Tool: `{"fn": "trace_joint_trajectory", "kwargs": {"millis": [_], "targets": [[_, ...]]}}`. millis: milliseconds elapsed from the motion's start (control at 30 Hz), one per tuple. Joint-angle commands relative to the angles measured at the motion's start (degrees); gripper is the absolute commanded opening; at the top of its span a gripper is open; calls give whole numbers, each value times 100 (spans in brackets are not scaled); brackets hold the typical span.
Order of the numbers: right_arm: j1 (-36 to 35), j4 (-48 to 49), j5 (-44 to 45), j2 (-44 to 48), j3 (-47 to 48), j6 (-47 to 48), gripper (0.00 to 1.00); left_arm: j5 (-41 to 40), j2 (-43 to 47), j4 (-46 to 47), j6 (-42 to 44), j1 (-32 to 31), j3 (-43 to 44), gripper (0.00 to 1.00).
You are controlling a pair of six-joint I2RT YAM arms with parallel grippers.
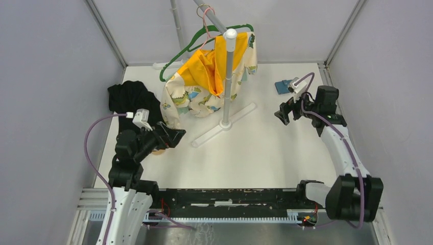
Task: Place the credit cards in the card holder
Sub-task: Move the card holder to the center of the board.
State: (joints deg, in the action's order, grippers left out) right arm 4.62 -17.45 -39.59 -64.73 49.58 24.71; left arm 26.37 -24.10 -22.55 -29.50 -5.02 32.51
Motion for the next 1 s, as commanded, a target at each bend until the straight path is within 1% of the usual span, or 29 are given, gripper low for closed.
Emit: {"fn": "trace_joint_trajectory", "kwargs": {"millis": [0,67,167,233,433,533,667,967], "targets": [[28,144,250,-1114,723,40,98,-86,106,336,-481,47,-272,97],[36,81,783,-1646,1074,-85,98,-357,130,307,-597,46,-311,95],[34,511,1617,-2213,1335,-427,98,-674,128,315,-616,51,-316,95],[31,594,2047,-2664,1720,-567,98,-838,97,325,-619,51,-324,95],[30,-15,2385,-4541,3766,-697,89,-913,-211,519,-604,48,-377,94],[51,-77,2695,-5252,4566,-767,87,-898,-400,581,-565,52,-370,94],[182,-518,2599,-6138,5767,-1097,87,-771,-595,660,-506,51,-355,92],[326,-501,2486,-6791,6019,-1346,86,-280,-737,1090,-487,49,-485,90]]}}
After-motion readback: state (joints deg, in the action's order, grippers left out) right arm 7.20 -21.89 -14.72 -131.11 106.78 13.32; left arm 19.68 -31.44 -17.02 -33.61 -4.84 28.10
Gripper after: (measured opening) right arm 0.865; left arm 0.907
